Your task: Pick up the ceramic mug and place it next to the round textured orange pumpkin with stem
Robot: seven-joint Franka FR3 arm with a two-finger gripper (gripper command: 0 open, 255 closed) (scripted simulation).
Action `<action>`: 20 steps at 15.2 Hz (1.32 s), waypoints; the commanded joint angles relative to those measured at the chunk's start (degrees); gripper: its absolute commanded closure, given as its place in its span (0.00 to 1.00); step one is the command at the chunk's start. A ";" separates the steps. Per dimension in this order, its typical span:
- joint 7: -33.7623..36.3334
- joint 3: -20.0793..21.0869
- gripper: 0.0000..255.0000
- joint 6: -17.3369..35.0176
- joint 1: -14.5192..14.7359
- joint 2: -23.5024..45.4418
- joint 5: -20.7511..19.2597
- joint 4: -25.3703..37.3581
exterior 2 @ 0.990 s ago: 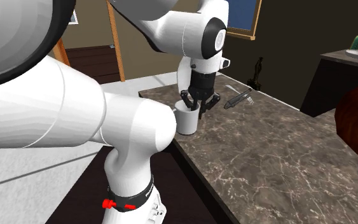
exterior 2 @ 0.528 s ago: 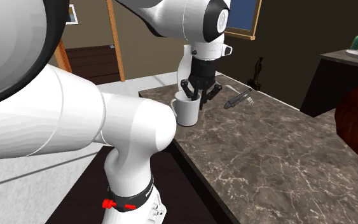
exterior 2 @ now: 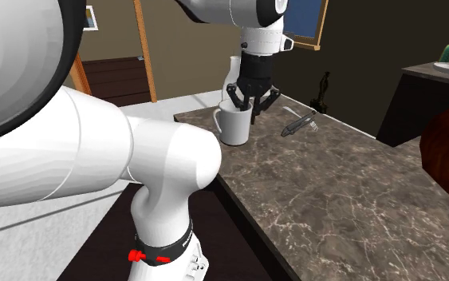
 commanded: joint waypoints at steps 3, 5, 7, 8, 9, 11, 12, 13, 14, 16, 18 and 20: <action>-0.01 1.01 1.00 -3.16 0.39 -0.30 0.94 2.88; 0.01 1.49 1.00 -4.65 0.60 -0.32 1.40 4.36; 0.03 1.96 1.00 -6.11 0.80 -0.28 1.85 5.87; 0.03 2.18 1.00 -6.83 0.91 -0.23 2.06 6.64; 0.04 2.40 1.00 -7.55 1.01 -0.17 2.27 7.42; 0.05 2.82 1.00 -8.96 1.22 -0.01 2.68 8.99; 0.05 3.02 1.00 -9.65 1.32 0.09 2.88 9.79; 0.05 3.22 1.00 -10.35 1.42 0.20 3.08 10.60; 0.05 3.41 1.00 -11.03 1.52 0.33 3.27 11.42; 0.05 3.78 1.00 -12.40 1.72 0.62 3.64 13.07; 0.04 4.14 1.00 -13.74 1.92 0.97 4.00 14.76; 0.03 4.47 1.00 -15.07 2.11 1.35 4.35 16.47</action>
